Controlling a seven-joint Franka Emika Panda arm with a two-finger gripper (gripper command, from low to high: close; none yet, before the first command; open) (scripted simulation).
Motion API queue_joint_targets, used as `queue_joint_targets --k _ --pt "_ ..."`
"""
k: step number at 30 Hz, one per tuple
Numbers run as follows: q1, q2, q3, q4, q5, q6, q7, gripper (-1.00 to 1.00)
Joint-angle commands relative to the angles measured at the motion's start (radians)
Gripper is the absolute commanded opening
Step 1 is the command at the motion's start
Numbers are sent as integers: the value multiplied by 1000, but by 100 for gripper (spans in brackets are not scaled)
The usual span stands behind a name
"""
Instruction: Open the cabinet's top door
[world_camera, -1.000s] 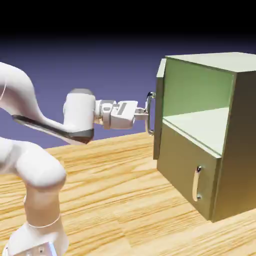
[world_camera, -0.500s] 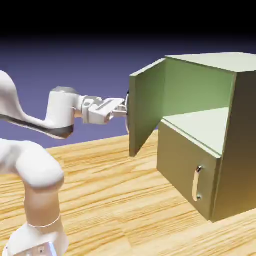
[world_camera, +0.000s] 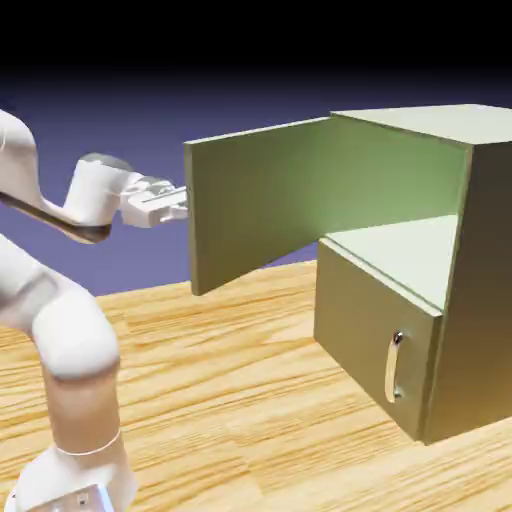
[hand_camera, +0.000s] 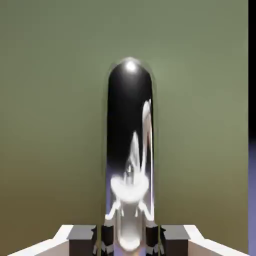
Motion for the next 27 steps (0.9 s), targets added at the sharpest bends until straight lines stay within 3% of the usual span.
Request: queue_joint_targets --k 1,16,27 --pt "-33 20 36 31 13 -31 8 -100" --pt "-569 85 552 397 149 -304 37 -100" --pt "-934 -55 823 703 249 -465 -25 -100"
